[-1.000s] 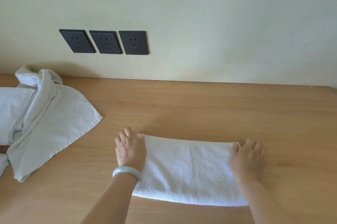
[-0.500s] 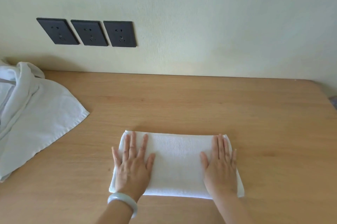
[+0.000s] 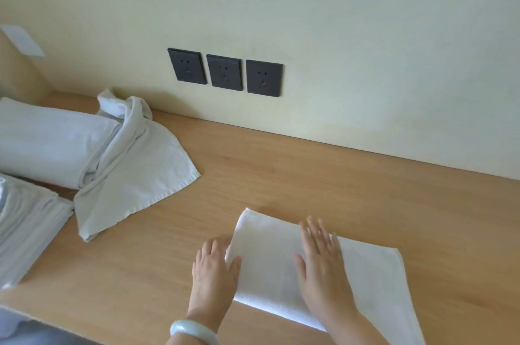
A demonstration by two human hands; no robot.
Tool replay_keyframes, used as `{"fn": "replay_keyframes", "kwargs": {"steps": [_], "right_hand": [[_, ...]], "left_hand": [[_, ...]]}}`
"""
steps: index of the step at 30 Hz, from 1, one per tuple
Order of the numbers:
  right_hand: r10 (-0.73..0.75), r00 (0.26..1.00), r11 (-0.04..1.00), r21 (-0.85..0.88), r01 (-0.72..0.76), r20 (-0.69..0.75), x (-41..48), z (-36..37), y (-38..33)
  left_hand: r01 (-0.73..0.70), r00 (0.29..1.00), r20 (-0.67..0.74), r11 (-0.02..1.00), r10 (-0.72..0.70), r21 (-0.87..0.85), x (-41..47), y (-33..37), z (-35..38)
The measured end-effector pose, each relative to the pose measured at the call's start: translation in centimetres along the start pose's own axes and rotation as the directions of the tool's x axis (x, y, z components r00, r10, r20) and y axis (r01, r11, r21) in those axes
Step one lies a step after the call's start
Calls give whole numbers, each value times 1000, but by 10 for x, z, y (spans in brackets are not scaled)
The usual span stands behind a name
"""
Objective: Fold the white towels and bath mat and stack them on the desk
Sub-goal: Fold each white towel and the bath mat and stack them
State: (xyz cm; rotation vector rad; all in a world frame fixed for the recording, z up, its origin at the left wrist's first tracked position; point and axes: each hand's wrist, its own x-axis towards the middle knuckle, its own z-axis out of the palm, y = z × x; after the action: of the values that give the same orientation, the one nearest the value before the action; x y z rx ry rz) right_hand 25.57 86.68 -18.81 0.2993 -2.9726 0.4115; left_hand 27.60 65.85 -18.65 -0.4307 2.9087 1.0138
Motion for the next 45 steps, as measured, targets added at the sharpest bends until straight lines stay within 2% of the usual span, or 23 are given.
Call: {"fn": "replay_keyframes", "kwargs": {"steps": [2,5,8,12,15,20,23,24,26,28,30,31,33,35,38,39,40,41,43,45], "right_hand": [[-158,983,986,61,153,95,24,13,-35],[-263,938,965,73,253,225,49,41,-65],[-222,927,973,1,232,302,58,61,-76],[-196,948,978,-24,209,252,51,69,-76],[-193,957,978,-31,204,219,52,71,-75],[-174,958,983,-25,184,227,56,77,-77],[-209,951,977,15,211,226,57,72,-78],[-219,952,976,35,217,213,55,67,-78],[-174,971,985,37,171,163,47,54,-71],[-79,987,997,30,75,140,29,46,-53],[9,988,1000,15,-11,157,4,40,-26],[51,985,998,14,-54,165,-9,37,-9],[148,978,988,28,-153,149,-36,27,28],[235,964,971,19,-239,125,-64,11,64],[239,965,962,110,-251,109,-97,-15,99],[293,953,928,216,-304,82,-104,-25,105],[412,907,839,350,-416,89,-110,-36,111],[552,828,710,464,-530,102,-115,-48,116],[763,628,465,542,-699,154,-123,-67,129],[788,500,223,591,-776,359,-130,-78,140]], "left_hand": [[117,993,36,990,-114,-84,-13,-11,-12],[253,962,144,955,-232,-153,-24,-24,-20],[332,935,220,903,-278,-271,-27,-27,-24],[451,886,337,756,-317,-474,-29,-28,-28],[466,882,315,742,-350,-481,-33,-33,-30],[410,912,182,830,-367,-379,-39,-33,-25],[312,950,81,925,-301,-218,-41,-28,-23],[234,972,6,967,-235,-103,-40,-25,-24],[-2,992,-125,993,17,119,-32,-11,-16],[-283,947,-78,927,310,246,-19,9,6],[-480,876,122,817,467,321,-5,24,34],[-517,856,213,780,471,352,0,27,46],[-528,848,301,741,436,415,4,24,62],[-526,850,307,711,427,467,0,19,66],[-507,862,273,698,428,506,-2,31,70],[-528,848,263,685,461,502,-4,43,74],[-583,809,274,653,520,483,-7,59,81],[-669,739,309,593,599,449,-12,77,90],[-847,527,425,415,736,331,-24,114,108],[-935,349,528,253,774,246,-29,137,129]]}}
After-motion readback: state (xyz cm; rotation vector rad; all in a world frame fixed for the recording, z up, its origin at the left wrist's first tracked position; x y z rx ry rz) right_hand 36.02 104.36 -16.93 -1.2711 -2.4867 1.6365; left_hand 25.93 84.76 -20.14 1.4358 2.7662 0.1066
